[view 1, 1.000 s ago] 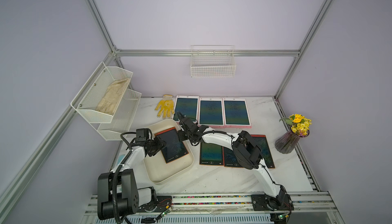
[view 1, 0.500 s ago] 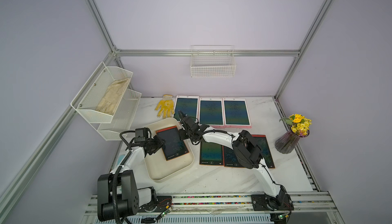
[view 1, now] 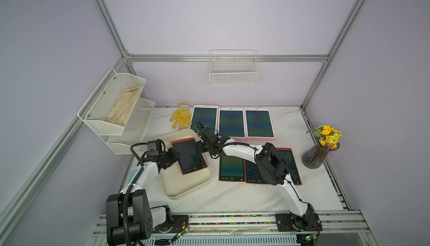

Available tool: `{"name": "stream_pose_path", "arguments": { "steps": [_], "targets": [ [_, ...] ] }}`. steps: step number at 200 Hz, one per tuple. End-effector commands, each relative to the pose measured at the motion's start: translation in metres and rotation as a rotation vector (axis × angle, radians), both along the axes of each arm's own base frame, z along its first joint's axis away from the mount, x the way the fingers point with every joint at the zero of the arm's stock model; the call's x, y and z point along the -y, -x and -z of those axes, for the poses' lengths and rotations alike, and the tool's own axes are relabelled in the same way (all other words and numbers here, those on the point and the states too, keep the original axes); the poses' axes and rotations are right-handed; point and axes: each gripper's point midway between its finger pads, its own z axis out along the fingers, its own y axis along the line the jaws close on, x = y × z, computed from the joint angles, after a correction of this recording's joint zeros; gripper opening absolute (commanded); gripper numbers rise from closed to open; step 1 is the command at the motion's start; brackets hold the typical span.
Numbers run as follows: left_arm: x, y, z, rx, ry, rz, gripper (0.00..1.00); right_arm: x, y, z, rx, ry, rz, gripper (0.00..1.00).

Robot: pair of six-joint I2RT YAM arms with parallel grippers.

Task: Take out the writing tablet from the storage box
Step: Adjust the storage box at the center of the board.

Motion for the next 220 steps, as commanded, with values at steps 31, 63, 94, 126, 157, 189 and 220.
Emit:
{"name": "stream_pose_path", "arguments": {
  "steps": [31,63,94,126,157,189,220],
  "targets": [
    [0.034,-0.009,-0.02,0.111,0.132,0.131,0.34,-0.061,0.038,-0.054,-0.02,-0.252,-0.183,0.0],
    [0.034,-0.012,-0.019,0.109,0.139,0.131,0.33,-0.061,0.039,-0.055,-0.022,-0.26,-0.188,0.0],
    [0.036,-0.015,-0.022,0.126,0.151,0.142,0.35,-0.061,0.039,-0.056,-0.022,-0.269,-0.192,0.0],
    [0.037,-0.015,-0.029,0.143,0.153,0.148,0.34,-0.061,0.039,-0.057,-0.023,-0.274,-0.195,0.0],
    [0.038,-0.015,-0.032,0.154,0.159,0.148,0.33,-0.062,0.04,-0.056,-0.03,-0.279,-0.202,0.0],
    [0.036,-0.015,-0.034,0.168,0.142,0.142,0.31,-0.063,0.039,-0.056,-0.029,-0.283,-0.205,0.0],
    [0.038,-0.014,-0.034,0.17,0.152,0.149,0.29,-0.064,0.04,-0.055,-0.034,-0.284,-0.21,0.0]
  ]
}}
